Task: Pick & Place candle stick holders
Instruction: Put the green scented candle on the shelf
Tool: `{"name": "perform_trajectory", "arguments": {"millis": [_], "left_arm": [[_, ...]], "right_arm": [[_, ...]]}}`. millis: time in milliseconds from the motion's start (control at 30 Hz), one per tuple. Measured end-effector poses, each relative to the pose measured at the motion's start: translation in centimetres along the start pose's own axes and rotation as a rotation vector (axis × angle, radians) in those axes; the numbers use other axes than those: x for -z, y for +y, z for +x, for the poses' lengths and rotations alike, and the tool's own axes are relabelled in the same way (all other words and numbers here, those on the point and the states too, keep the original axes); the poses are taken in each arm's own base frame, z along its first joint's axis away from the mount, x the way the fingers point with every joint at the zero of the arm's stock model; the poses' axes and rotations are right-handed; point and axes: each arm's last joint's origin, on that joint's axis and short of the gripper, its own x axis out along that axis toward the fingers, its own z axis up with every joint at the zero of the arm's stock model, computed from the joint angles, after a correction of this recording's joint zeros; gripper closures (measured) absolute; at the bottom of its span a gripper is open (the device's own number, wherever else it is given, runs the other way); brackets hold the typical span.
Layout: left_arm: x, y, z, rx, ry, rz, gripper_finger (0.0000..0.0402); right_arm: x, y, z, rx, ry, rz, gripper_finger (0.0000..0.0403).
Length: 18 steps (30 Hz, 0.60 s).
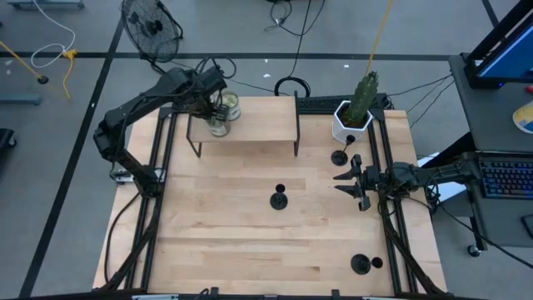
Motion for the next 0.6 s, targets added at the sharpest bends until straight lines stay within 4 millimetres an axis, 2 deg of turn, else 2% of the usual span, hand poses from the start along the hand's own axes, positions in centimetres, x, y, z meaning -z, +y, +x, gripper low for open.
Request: {"name": "perform_trajectory", "arguments": {"millis": [600], "left_arm": [[-0.01, 0.12, 0.0, -0.033, -0.017, 0.009, 0.0398]], "right_arm": [[0.0, 0.0, 0.0, 0.0, 0.0, 0.0, 0.0277]]}}
